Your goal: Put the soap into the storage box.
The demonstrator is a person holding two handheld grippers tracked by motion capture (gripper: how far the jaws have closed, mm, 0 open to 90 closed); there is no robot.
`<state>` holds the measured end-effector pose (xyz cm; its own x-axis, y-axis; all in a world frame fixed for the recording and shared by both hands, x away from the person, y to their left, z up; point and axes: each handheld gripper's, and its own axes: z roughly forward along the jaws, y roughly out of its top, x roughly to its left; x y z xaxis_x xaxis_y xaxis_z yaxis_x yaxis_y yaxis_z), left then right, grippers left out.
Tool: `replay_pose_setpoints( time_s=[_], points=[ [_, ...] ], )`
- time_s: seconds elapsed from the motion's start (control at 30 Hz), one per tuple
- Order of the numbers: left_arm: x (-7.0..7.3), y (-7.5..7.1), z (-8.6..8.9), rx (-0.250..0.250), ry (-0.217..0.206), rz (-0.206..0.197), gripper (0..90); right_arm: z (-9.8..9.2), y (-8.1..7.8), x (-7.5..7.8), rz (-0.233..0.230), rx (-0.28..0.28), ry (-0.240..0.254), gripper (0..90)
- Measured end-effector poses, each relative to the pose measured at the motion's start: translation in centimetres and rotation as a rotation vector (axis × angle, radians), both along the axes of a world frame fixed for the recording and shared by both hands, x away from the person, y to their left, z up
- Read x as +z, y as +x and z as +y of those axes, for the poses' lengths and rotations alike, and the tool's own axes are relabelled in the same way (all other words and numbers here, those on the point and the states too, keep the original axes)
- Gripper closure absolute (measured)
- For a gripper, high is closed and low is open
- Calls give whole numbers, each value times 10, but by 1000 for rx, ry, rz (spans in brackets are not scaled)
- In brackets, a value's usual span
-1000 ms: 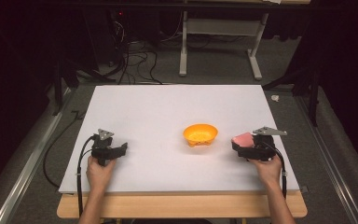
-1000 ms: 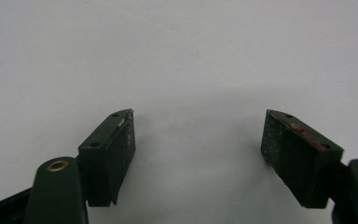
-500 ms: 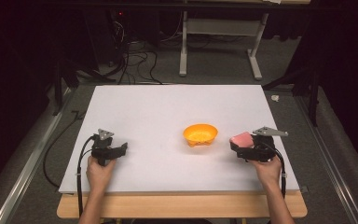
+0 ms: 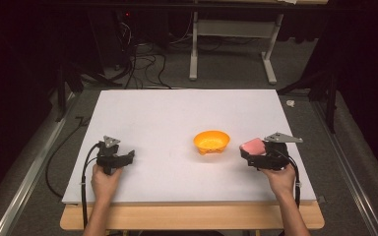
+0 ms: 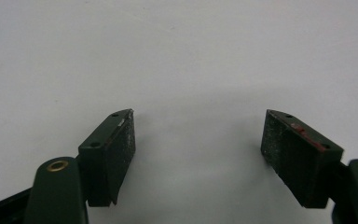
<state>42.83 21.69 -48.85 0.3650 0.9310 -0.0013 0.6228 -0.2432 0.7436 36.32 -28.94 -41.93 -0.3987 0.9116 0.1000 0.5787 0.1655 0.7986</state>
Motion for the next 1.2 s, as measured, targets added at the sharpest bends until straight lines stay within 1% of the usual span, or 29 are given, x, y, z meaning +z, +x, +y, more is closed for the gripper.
replay_pose_setpoints(
  time_s=[0.7,1.2],
  points=[
    [0,0,0,0,-1,1,265,18,0,16,0,45,22,135],
    [0,0,0,0,0,0,265,32,1,21,0,80,17,135]
  ],
)
